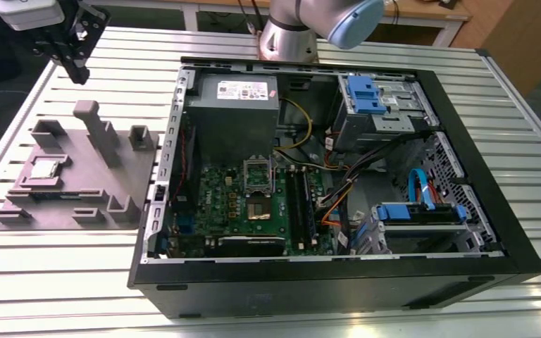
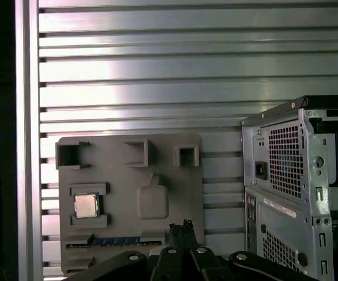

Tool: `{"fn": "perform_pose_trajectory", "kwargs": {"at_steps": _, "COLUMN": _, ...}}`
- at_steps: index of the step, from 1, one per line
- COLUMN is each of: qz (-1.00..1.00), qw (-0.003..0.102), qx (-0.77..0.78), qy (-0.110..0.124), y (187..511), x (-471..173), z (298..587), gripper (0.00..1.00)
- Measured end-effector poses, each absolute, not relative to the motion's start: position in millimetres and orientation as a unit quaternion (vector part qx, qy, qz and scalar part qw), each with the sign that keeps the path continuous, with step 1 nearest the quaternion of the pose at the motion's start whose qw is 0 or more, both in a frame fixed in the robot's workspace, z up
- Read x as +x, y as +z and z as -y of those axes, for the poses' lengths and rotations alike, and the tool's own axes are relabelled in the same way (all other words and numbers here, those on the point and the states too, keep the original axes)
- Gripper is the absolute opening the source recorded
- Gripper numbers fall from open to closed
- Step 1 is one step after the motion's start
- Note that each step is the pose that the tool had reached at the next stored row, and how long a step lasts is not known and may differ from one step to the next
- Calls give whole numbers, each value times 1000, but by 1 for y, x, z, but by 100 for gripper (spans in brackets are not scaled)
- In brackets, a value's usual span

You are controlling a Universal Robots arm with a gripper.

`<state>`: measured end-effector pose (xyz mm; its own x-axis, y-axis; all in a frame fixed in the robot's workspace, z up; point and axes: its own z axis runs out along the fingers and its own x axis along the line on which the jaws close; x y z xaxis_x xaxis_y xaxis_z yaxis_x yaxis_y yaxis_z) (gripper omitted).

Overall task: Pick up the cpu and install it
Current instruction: 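Reach for the cpu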

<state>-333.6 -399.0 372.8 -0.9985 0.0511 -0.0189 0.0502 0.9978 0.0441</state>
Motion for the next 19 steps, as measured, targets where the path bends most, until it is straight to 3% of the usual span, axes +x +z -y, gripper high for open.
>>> {"fn": "perform_pose_trajectory", "kwargs": {"at_steps": 19, "qz": -999, "qw": 9, "qx": 25, "qy": 22, "y": 372, "x": -345, "z": 399, "gripper": 10}}
